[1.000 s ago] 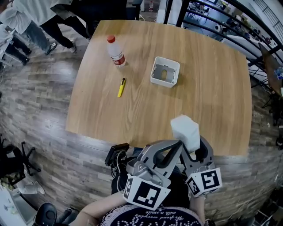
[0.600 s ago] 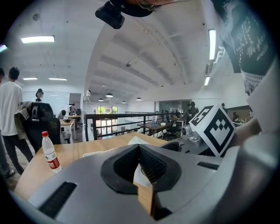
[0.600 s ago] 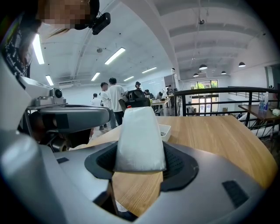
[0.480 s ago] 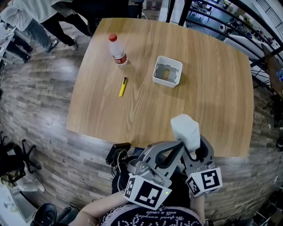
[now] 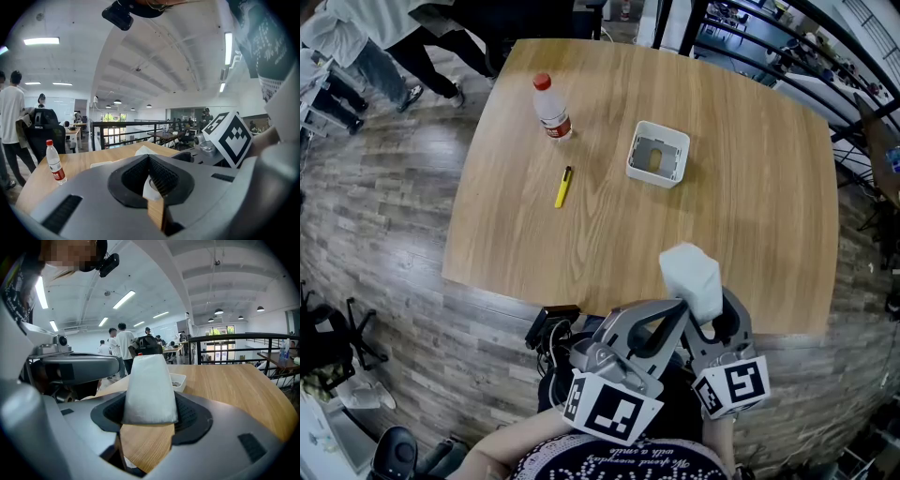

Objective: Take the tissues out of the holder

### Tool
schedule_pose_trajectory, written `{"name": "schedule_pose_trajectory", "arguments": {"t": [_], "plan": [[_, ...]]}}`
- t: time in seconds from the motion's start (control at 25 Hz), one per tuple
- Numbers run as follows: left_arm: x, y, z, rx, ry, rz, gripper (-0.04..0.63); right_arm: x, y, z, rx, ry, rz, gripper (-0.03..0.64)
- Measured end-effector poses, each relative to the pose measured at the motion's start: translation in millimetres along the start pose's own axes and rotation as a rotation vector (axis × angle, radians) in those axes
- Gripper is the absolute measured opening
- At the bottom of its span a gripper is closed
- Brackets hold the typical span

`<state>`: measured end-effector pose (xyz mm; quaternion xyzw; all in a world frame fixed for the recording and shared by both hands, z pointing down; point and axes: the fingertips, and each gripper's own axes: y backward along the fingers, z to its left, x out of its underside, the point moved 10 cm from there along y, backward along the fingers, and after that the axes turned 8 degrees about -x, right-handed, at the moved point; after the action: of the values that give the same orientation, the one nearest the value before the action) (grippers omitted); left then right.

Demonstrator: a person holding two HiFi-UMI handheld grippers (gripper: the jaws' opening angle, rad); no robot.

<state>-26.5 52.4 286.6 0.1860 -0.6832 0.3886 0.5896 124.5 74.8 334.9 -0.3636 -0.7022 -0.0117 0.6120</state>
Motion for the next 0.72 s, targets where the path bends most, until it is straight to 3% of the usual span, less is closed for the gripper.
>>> {"name": "schedule_pose_trajectory", "arguments": {"t": [0.72], "plan": [[3.6, 4.6, 8.6, 0.001, 0.018, -0.008, 0.005, -0.8, -4.3, 8.0, 0.007, -0.007, 0.004, 0.267]]}}
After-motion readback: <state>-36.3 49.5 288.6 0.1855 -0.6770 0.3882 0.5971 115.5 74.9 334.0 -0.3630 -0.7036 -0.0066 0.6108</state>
